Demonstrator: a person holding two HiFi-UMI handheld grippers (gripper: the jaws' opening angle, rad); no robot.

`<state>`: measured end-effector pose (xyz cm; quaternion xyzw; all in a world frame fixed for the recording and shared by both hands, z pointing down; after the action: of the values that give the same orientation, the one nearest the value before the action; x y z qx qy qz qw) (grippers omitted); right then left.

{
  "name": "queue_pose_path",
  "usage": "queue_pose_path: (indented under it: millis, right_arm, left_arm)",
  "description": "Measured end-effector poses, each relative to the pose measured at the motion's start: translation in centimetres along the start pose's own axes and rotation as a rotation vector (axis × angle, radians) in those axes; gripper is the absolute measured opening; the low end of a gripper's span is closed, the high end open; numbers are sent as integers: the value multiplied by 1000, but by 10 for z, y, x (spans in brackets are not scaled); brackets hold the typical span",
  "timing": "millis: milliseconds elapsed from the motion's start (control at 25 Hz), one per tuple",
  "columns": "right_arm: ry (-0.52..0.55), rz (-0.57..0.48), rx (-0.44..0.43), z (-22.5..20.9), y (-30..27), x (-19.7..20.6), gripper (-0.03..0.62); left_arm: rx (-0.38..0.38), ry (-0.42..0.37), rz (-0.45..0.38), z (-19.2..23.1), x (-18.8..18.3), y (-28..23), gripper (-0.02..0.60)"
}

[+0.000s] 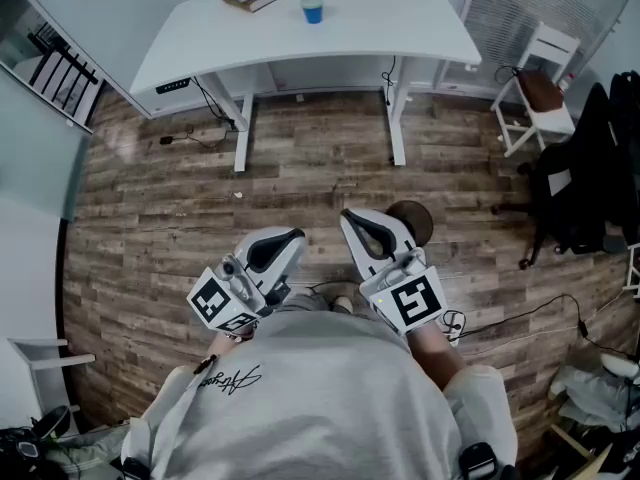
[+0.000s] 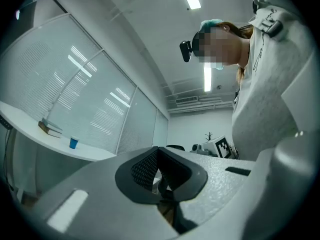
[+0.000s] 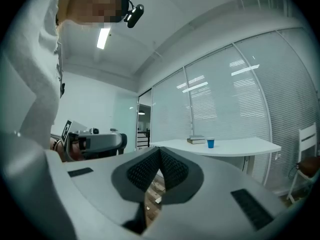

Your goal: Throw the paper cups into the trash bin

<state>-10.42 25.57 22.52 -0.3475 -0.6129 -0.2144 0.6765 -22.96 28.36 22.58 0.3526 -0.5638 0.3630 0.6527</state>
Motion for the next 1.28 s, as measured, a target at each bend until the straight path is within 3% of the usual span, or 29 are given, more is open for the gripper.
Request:
queue_pose_path:
  millis: [320,520,880,1040,1280]
  right_arm:
    - [-8,1,15,-2,6,4,9]
    - [1,-50,29,-9,11,3,9]
    - [-37,-6,28,-9,15,14,9]
    - [-28,-55,41,-12,13,12,9]
    - [-41,-25,43,-22,9,10,9]
  left_arm:
    - [-2,-4,-3,-3,1,-4,3]
    - [-6,2,-3,-5,2,-7,3]
    - [-23,22,16,-10,10,-5,3]
    - [-13,16,13,-6,8,-7,3]
    - [16,11,5,9,6,-23,3]
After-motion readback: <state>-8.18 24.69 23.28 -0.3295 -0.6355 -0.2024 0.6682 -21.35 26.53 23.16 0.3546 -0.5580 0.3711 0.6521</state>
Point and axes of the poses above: the fingertips, and each gripper's own axes: y backward along the fingers, z to its left, x out of its underside, the point moved 4 cm from there along y, backward along the fingers, and after that the axes turned 12 degrees about z, right-handed, at the moved point
